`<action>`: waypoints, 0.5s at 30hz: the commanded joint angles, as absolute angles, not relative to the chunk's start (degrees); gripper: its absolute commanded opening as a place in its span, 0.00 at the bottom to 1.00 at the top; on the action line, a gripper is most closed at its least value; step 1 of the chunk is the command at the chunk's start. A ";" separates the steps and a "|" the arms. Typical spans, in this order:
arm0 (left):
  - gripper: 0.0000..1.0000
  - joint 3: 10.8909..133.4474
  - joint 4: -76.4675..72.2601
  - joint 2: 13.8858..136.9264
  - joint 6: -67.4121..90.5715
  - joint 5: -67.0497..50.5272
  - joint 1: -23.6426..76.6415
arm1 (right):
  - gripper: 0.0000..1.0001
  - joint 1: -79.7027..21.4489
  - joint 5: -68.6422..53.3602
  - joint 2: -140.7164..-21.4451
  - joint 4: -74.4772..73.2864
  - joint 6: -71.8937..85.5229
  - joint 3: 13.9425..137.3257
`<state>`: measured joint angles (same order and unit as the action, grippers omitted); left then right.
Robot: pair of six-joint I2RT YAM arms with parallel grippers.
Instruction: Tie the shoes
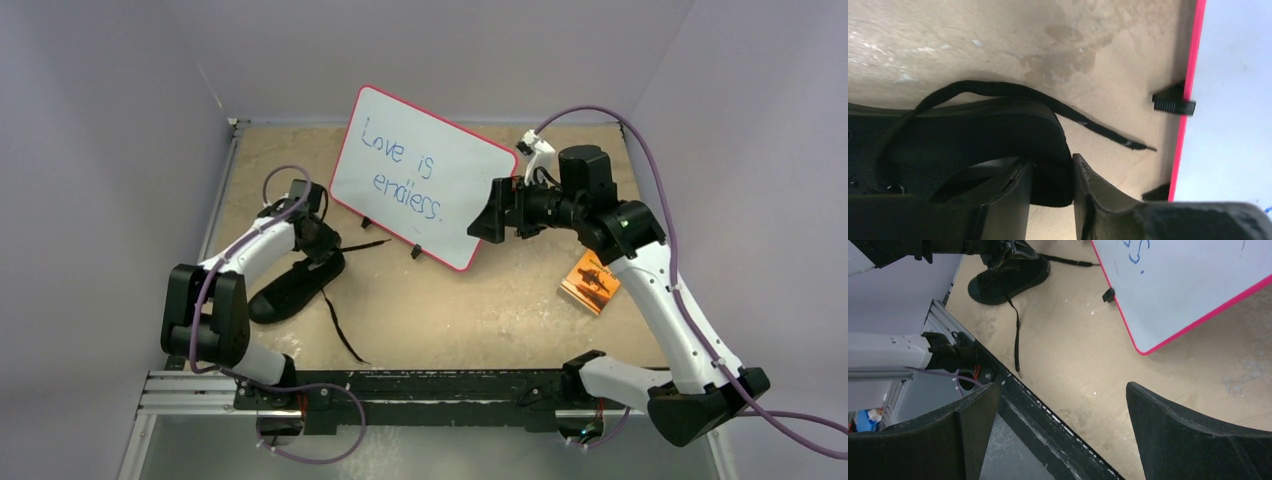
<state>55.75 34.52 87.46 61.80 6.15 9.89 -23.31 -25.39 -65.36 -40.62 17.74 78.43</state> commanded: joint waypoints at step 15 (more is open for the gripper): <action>0.20 46.58 36.71 74.79 50.37 -6.47 29.89 | 0.99 -23.58 -30.69 -63.63 -40.88 22.06 69.19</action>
